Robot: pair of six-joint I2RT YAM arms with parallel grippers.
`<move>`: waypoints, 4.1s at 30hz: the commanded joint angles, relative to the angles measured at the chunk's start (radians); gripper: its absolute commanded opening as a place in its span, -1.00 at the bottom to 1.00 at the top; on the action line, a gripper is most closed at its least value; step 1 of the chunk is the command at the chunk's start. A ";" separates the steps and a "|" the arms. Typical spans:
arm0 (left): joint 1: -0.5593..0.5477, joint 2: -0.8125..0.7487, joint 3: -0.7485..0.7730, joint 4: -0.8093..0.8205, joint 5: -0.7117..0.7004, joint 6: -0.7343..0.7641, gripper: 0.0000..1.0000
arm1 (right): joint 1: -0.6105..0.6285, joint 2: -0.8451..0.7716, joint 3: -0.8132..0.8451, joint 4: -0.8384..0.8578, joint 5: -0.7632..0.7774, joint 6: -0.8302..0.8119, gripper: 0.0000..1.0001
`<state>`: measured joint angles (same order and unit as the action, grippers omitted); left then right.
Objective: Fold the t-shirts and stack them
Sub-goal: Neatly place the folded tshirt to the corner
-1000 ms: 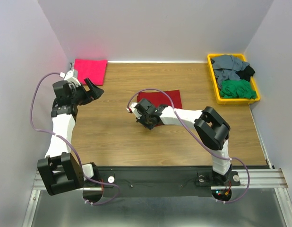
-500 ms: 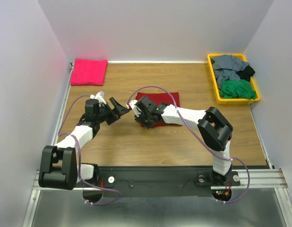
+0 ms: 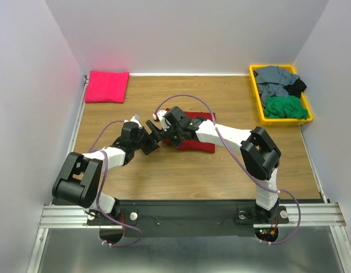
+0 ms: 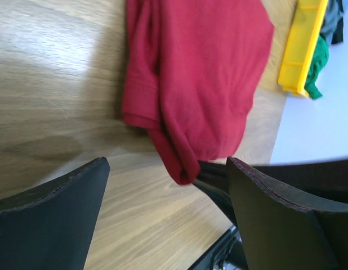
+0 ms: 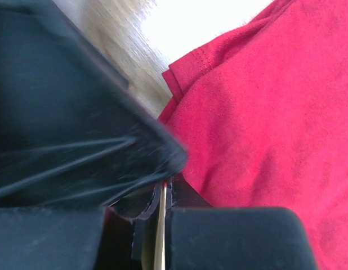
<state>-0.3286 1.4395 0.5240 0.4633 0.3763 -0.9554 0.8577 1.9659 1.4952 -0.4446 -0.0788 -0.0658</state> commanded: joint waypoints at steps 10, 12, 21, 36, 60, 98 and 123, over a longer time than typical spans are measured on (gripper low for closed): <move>-0.036 0.240 0.177 0.169 -0.045 -0.082 0.73 | 0.003 0.005 0.065 0.035 -0.075 0.060 -0.99; -0.041 0.277 0.197 0.192 -0.030 -0.091 0.51 | 0.004 0.010 0.065 0.035 -0.078 0.061 -0.99; -0.053 0.340 0.232 0.218 -0.043 -0.103 0.13 | 0.004 0.037 0.109 0.043 -0.076 0.063 -0.99; -0.018 0.406 0.424 0.078 -0.122 0.136 -0.90 | -0.009 0.002 0.080 0.043 -0.079 0.092 -0.55; 0.235 0.576 1.226 -0.285 -0.367 1.047 -1.00 | -0.319 -0.239 -0.164 0.043 -0.055 0.014 1.00; 0.391 0.687 1.518 -0.353 -0.194 1.199 -0.86 | -0.319 -0.185 -0.141 0.037 -0.076 0.006 1.00; 0.623 0.963 1.599 -0.402 -0.094 1.310 -0.54 | -0.319 -0.174 -0.174 -0.003 -0.059 -0.022 1.00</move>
<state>0.2741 2.4035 2.0689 0.0406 0.2806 0.2993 0.5316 1.7885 1.3258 -0.4454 -0.1455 -0.0746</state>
